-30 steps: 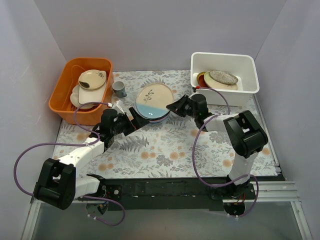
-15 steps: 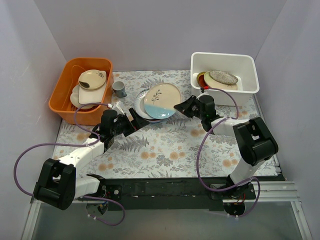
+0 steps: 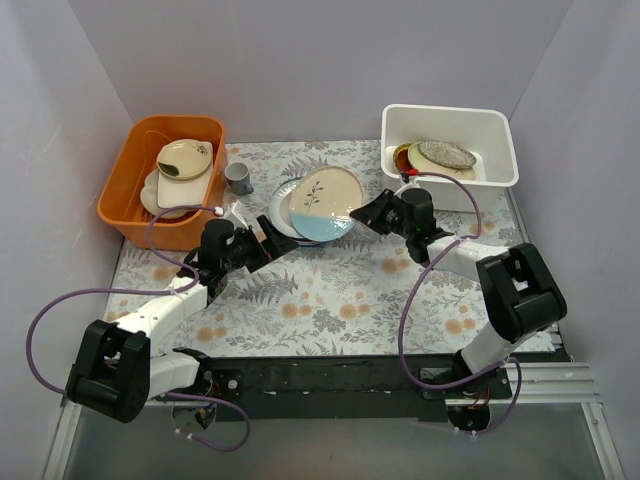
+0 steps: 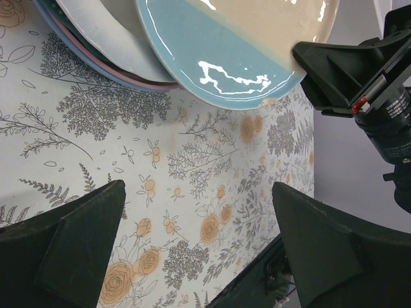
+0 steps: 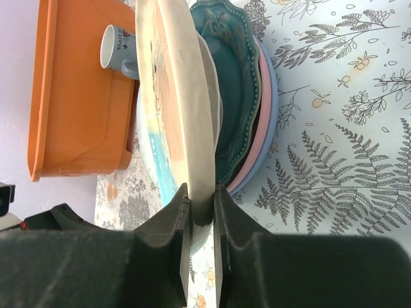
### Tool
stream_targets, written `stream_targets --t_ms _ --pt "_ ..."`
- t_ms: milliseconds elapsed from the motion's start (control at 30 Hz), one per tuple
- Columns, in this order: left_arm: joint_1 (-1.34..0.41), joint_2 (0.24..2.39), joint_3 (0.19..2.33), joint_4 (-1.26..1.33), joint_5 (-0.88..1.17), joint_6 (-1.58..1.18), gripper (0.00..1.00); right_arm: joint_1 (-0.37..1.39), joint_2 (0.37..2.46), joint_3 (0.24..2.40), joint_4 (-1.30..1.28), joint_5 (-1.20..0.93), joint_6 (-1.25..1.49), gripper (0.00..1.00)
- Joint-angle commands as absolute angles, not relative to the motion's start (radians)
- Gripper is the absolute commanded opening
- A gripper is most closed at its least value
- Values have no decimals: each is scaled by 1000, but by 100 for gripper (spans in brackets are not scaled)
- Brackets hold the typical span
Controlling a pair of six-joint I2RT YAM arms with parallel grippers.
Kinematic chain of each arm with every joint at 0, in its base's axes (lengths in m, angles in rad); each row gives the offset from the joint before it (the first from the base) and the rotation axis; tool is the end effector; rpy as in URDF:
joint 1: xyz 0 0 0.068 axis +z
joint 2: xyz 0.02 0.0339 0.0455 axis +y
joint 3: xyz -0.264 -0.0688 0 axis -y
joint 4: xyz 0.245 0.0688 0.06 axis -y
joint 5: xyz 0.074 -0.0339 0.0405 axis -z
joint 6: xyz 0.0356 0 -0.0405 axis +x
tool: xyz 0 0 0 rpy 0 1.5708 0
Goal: Place the plates into the plastic bin on the countertop
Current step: Pick up the plate at the center of the board.
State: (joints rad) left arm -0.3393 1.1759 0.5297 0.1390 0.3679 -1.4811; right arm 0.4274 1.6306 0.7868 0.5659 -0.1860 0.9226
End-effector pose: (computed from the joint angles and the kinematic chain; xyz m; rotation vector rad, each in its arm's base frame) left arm 0.2257 -0.0932 0.2055 -1.0726 2.1547 -1.3847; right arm 0.3142 0.1503 0.2039 0.3520 1.9640 1.0835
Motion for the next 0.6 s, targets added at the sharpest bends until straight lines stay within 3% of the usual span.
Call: stream_targets --t_ms 0,567 --pt "-333 1137 514 153 377 -1480 98 434 1525 798 667 -212 868 1" --pt "-333 1127 480 190 380 -1499 98 439 1267 686 515 -184 767 1"
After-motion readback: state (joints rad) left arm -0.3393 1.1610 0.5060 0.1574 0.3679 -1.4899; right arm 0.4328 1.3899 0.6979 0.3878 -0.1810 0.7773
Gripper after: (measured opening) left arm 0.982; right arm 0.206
